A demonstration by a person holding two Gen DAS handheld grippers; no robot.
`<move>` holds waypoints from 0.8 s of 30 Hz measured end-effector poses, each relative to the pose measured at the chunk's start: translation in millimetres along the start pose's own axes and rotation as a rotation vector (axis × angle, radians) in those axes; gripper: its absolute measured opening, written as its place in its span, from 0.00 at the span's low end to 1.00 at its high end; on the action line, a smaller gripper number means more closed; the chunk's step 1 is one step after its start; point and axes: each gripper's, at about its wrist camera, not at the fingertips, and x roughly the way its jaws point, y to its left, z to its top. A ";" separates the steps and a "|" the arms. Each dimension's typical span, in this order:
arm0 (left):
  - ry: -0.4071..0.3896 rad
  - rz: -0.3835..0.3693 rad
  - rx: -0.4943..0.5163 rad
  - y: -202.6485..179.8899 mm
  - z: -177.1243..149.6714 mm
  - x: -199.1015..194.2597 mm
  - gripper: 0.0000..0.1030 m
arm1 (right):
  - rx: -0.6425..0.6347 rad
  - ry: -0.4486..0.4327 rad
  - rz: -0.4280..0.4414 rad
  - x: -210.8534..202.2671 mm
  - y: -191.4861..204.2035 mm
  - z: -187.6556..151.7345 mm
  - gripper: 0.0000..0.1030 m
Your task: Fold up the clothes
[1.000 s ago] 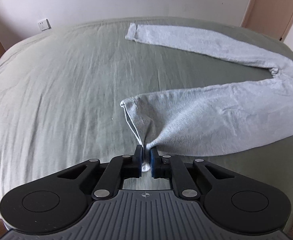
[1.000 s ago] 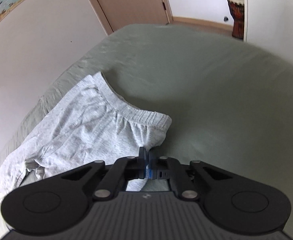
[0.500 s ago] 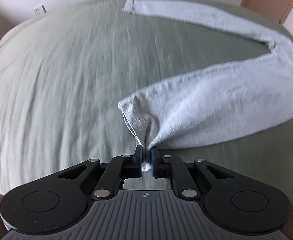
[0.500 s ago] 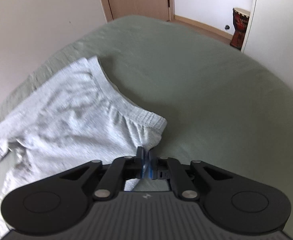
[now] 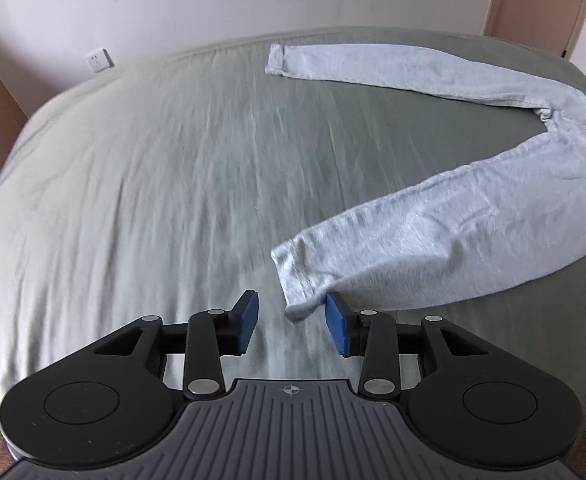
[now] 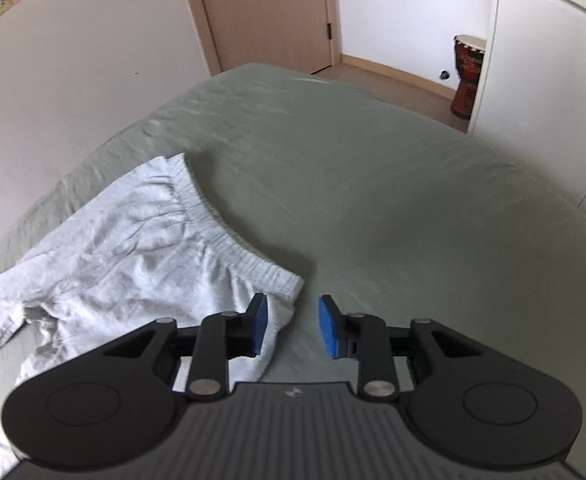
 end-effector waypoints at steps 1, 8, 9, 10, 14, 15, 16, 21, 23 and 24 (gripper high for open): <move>0.009 0.008 -0.004 2.3 -1.4 1.1 0.37 | -0.003 0.006 0.005 1.1 1.1 -2.2 0.30; 0.018 0.006 -0.028 13.6 -13.8 -2.4 0.37 | -0.026 0.031 0.021 5.3 10.9 -16.5 0.30; 0.006 -0.001 -0.019 12.0 -13.5 -5.2 0.37 | -0.031 0.028 0.030 3.1 13.3 -17.8 0.30; -0.006 -0.009 -0.010 9.9 -13.0 -8.0 0.37 | -0.046 0.023 0.046 0.3 18.0 -18.9 0.30; -0.054 -0.077 0.038 -6.3 -8.6 -15.6 0.37 | -0.140 0.013 0.108 -10.4 38.6 -23.9 0.30; -0.066 -0.099 0.056 -13.0 -6.8 -15.0 0.37 | -0.168 0.016 0.116 -11.1 45.1 -26.5 0.30; -0.076 -0.117 0.077 -19.9 -5.2 -13.5 0.37 | -0.176 0.016 0.118 -11.2 47.0 -27.6 0.30; -0.055 -0.128 0.160 -48.1 -2.6 9.6 0.37 | -0.210 0.048 0.139 -4.4 62.8 -41.4 0.30; -0.043 -0.138 0.156 -45.2 -1.5 15.7 0.37 | -0.197 0.065 0.146 -2.5 62.0 -45.5 0.30; -0.045 -0.144 0.147 -39.6 -0.6 16.2 0.37 | -0.186 0.074 0.151 -2.2 60.8 -47.9 0.30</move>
